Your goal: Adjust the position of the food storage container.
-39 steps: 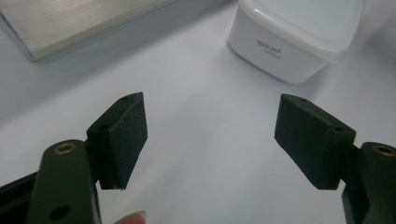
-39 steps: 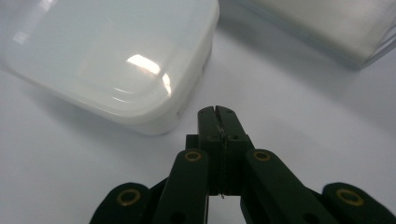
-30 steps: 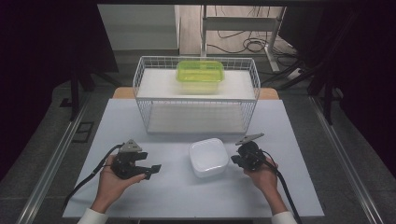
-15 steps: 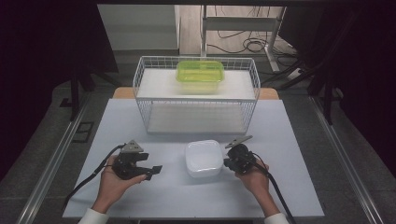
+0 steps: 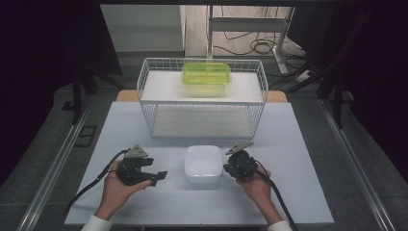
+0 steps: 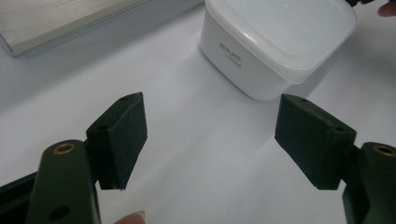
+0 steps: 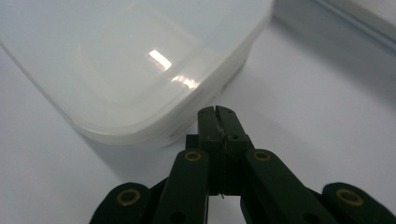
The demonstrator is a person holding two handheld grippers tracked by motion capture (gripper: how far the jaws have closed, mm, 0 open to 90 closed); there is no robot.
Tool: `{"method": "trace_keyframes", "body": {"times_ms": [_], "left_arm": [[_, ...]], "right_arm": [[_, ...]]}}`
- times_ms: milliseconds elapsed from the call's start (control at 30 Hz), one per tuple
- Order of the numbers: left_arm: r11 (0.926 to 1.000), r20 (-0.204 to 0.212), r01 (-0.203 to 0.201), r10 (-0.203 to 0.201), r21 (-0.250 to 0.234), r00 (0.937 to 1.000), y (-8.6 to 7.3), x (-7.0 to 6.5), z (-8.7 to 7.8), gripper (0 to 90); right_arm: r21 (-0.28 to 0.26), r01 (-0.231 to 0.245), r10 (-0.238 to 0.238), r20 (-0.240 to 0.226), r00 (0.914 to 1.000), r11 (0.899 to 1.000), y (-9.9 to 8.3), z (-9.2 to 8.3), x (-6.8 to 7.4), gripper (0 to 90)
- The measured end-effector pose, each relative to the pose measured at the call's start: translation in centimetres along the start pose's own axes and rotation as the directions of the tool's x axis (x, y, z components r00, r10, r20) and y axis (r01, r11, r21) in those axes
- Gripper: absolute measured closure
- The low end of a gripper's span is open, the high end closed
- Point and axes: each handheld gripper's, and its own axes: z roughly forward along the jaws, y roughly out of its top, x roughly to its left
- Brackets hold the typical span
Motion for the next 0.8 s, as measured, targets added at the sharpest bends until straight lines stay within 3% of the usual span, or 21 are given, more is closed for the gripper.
{"method": "trace_keyframes", "body": {"times_ms": [67,167,267,333,400,533,633,800], "left_arm": [[0.9998,0.015,0.017,-0.017,-0.006,0.9997,0.1,-0.1,0.0,24.9],[0.9969,0.073,0.066,-0.063,-0.043,0.9953,0.4,-0.5,-0.5,25.6],[0.9955,0.059,0.085,-0.082,-0.042,0.9949,0.4,-0.5,-0.5,25.6],[0.9930,0.076,0.107,-0.103,-0.050,0.9917,0.5,-0.5,-0.5,25.5],[0.9894,0.097,0.129,-0.122,-0.067,0.9878,0.6,-0.5,-0.5,25.5],[0.9868,0.103,0.143,-0.135,-0.076,0.9855,0.6,-0.5,-0.4,27.1],[0.9855,0.119,0.149,-0.138,-0.082,0.9832,0.7,-0.7,-0.3,27.6],[0.9879,0.127,0.132,-0.121,-0.082,0.9845,1.2,-1.4,-0.2,27.8]], "right_arm": [[-0.024,-0.021,0.021,0.006,0.9998,0.999,0.0,-0.7,-0.3,89.3],[-0.091,-0.063,0.064,0.011,0.9979,0.994,-0.1,-2.0,-0.9,85.6],[-0.132,-0.104,0.105,0.007,0.9944,0.986,-0.1,-2.9,-1.1,60.1],[-0.162,-0.123,0.127,0.011,0.9919,0.979,-0.3,-3.5,-1.1,44.3],[-0.174,-0.142,0.142,-0.013,0.9897,0.974,-0.4,-3.9,-1.0,35.9],[-0.196,-0.192,0.175,-0.099,0.9795,0.962,-0.6,-4.5,-1.1,28.4],[-0.210,-0.209,0.186,-0.126,0.9745,0.955,-0.7,-4.8,-1.3,25.8],[-0.219,-0.225,0.191,-0.165,0.9677,0.950,-1.1,-5.1,-1.5,25.9]]}}
